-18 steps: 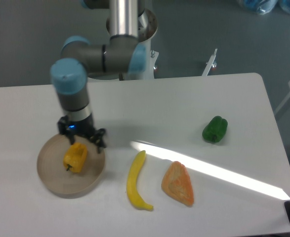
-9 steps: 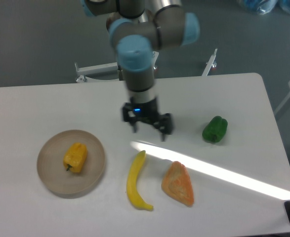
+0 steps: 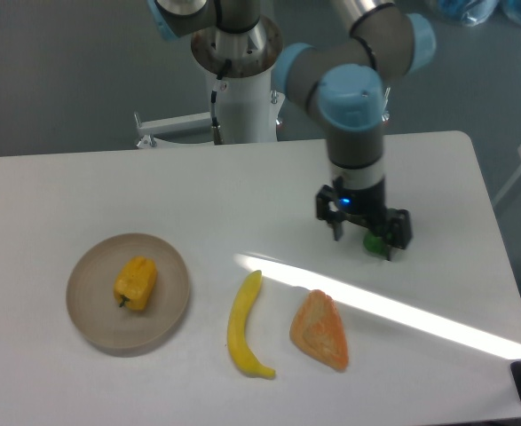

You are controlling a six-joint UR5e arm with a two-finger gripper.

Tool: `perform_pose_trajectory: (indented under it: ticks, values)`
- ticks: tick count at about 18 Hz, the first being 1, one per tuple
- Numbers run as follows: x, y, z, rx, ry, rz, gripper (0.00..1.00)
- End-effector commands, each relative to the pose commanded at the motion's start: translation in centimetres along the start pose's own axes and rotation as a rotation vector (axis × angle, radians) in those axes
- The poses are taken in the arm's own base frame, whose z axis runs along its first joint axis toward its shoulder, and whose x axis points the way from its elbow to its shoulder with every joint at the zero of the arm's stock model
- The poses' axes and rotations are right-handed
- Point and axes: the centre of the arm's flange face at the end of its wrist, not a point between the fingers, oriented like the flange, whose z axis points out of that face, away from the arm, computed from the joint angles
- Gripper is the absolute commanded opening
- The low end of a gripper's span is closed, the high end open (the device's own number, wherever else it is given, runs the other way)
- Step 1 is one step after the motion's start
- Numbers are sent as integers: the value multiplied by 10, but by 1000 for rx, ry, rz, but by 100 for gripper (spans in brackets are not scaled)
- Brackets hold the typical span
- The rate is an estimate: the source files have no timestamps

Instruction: Place the yellow pepper on the plate

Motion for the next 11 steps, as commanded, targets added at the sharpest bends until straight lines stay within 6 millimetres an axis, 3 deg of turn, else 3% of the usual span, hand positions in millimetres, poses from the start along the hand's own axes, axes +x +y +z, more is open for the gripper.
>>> perform_pose_trajectory:
  ticks: [11]
  values:
    - [-9,-2,10,-2,-2,22,100]
